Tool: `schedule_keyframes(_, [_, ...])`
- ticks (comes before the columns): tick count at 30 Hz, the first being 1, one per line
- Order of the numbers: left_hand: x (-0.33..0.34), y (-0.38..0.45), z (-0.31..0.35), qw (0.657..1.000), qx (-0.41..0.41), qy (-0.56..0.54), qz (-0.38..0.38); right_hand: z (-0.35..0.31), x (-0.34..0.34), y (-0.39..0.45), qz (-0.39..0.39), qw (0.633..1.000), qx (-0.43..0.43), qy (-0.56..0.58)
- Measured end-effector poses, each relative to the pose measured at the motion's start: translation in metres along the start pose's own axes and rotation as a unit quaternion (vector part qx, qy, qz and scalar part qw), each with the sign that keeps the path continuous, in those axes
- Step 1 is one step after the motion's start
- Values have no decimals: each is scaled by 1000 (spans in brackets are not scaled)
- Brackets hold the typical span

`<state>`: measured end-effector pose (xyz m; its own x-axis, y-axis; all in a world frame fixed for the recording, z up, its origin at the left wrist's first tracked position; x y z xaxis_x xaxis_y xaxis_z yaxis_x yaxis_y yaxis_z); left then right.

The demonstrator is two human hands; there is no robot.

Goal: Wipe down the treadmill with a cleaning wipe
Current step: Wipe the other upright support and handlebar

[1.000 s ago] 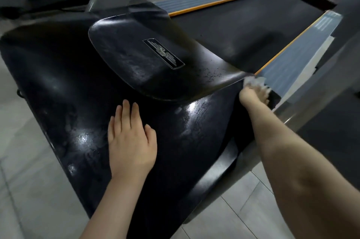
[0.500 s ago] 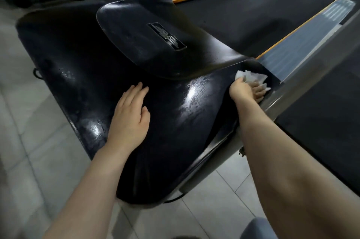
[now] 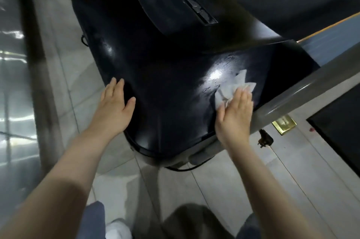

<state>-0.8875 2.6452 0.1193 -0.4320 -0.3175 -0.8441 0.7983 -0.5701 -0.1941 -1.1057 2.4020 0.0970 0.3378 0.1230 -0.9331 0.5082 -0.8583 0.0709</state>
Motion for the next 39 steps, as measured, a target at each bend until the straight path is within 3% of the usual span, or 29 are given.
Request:
schedule_keyframes(2, [5,-13,-7,997,-56,-54,-20,-51,12,-50,-20,987,-153,-38])
schedule_keyframes(4, [14,-26,-6,989,-80,-122,-32,-83,25,-97,-55,931,-353,-74])
schedule_keyframes(6, [19,-41,-9,979,-93,-180,-12,-89,24,-102,-74,873,-473,-96])
schedule_keyframes(8, [23,-58,-11,969,-94,-227,-1,-78,17,-73,-70,866,-483,-111])
schedule_keyframes(11, [27,-83,-22,946,-116,-301,-10,-37,2,-11,-74,945,-307,-79])
schedule_keyframes(13, [32,-96,-32,926,-144,-347,-26,-33,-2,-18,-60,960,-265,-59])
schedule_keyframes(15, [36,-101,-31,906,-142,-398,-37,-63,9,-61,-58,930,-358,-66])
schedule_keyframes(17, [36,-100,-33,875,-147,-461,6,-114,23,-97,-78,862,-495,-73])
schedule_keyframes(19, [38,-100,-37,844,-174,-506,38,-164,35,-103,-95,817,-562,-91])
schedule_keyframes(21, [41,-105,-43,826,-200,-523,56,-198,38,-88,-96,822,-552,-103])
schedule_keyframes(24, [43,-121,-58,818,-223,-524,75,-190,42,-106,-90,819,-552,-124])
schedule_keyframes(26, [42,-130,-65,824,-224,-515,80,-163,46,-148,-92,738,-644,-182])
schedule_keyframes(29, [37,-138,-75,818,-230,-517,102,-127,62,-181,-48,530,-745,-403])
schedule_keyframes(30, [34,-140,-77,816,-230,-520,107,-129,70,-179,-12,490,-740,-460])
schedule_keyframes(31, [31,-141,-77,815,-229,-520,112,-140,79,-176,23,483,-723,-493])
schedule_keyframes(33, [25,-142,-76,811,-228,-524,127,-176,90,-174,52,520,-658,-542])
schedule_keyframes(35, [22,-141,-71,806,-226,-531,135,-198,106,-186,2,532,-631,-564])
schedule_keyframes(37, [20,-139,-62,803,-220,-536,138,-188,133,-205,-20,487,-660,-571])
schedule_keyframes(39, [19,-134,-53,812,-206,-528,137,-152,148,-219,1,406,-694,-595])
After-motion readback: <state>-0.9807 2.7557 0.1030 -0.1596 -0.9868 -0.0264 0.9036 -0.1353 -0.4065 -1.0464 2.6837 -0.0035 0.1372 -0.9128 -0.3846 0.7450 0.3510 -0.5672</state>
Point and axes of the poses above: each hand's wrist, its own y-axis towards the middle knuckle, its own x-axis out of the palm, z = x × y, the point moved 8 cm from there along y, towards the middle knuckle, and after that the axes turned 3 degrees about x, right-handed, at the moved point
